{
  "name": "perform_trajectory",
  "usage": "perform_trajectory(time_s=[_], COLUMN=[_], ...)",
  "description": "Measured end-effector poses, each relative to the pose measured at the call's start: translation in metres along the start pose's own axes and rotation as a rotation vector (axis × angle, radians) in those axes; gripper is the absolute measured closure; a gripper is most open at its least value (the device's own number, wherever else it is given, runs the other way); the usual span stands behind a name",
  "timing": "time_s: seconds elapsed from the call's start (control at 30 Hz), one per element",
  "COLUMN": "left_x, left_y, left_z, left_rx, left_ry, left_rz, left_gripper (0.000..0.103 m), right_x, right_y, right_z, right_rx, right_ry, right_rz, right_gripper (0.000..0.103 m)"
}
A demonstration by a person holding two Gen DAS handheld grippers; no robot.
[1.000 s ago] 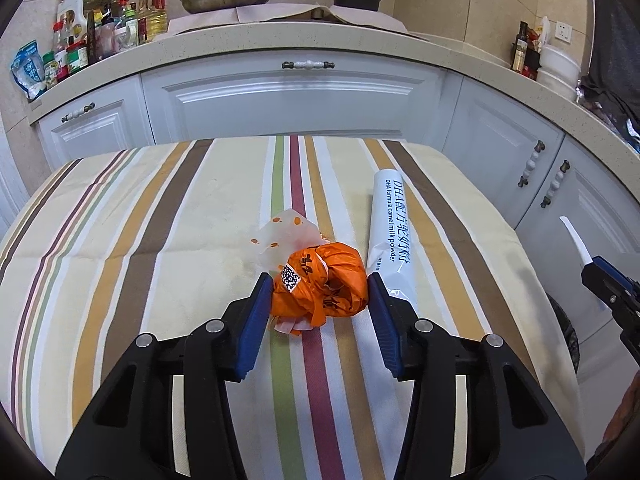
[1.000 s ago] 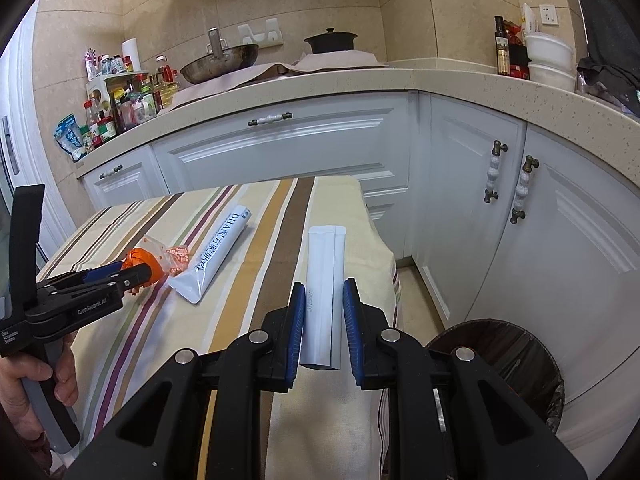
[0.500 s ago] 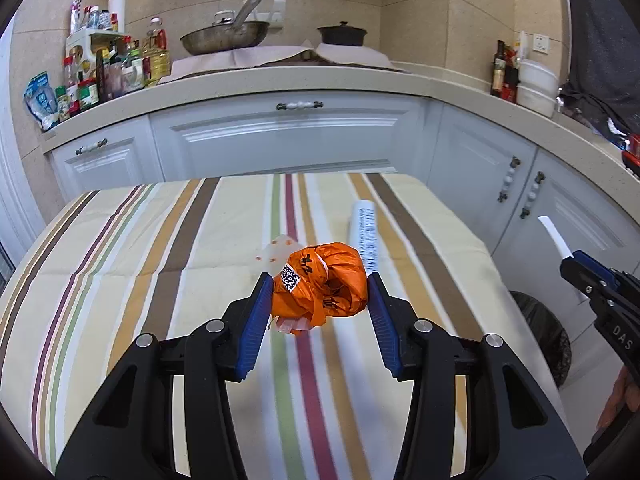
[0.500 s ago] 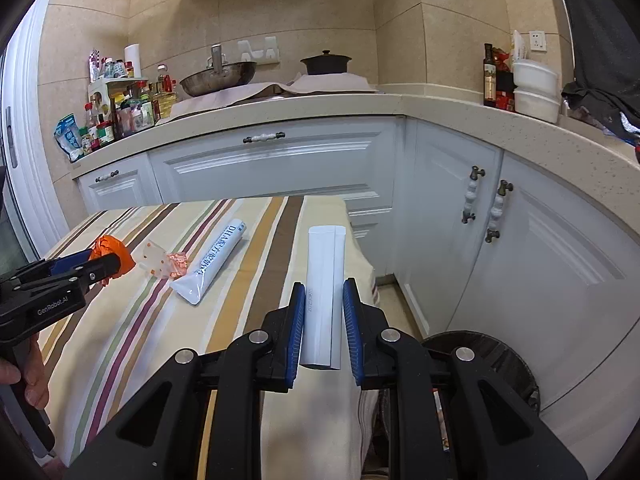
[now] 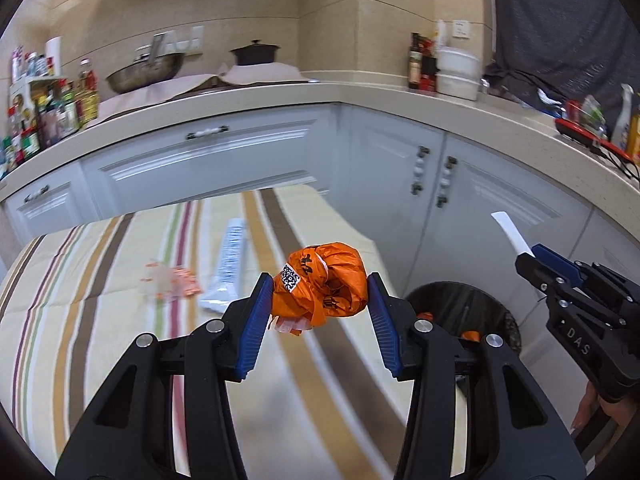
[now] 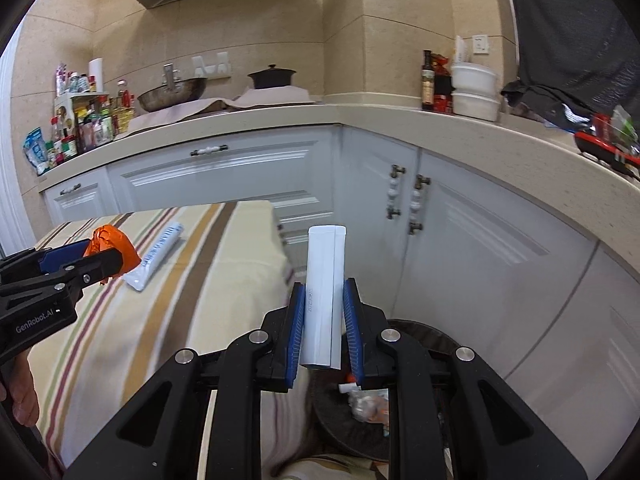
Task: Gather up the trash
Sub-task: 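Carry the strip and orange bag over the black bin and open both tools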
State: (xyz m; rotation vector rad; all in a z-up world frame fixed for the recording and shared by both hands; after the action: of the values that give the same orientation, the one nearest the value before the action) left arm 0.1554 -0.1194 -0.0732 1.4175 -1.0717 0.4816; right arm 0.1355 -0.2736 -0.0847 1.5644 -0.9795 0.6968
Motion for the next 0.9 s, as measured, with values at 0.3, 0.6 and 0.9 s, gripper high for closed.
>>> perform_trajectory(time_s=[0.3, 0.6, 0.9], left_x=[0.025, 0.028, 0.016], left_y=[-0.033, -0.080, -0.119], left_z=[0.089, 0.145, 0.159], left_rx=[-0.100, -0.128, -0.131], left_ry=[-0.121, -0.181, -0.178], left_rz=[-0.001, -0.073, -0.177], left_gripper=[0.057, 0.056, 0.052], right_x=[-0.008, -0.016, -0.022], right_y=[-0.006, -0.023, -0.042], right_z=[0.064, 0.111, 0.141], right_rx=[-0.094, -0.143, -0.189], right_ry=[-0.073, -0.123, -0.176], right_rz=[-0.009, -0.029, -0.033], right_gripper=[0.082, 0.082, 0.058])
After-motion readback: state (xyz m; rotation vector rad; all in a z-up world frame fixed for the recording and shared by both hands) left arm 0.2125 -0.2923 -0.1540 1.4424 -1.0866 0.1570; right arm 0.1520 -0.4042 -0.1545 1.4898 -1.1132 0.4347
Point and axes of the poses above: each gripper's, at about its wrist camera, not at the fingertips, and y roughly against the way its jaws point, z to its right, x to its top, the point moved 8 cm from there along -y, roughly the way its jaws point, and after that the axes turned 12 degrees about -y, right-handed, at the moved point
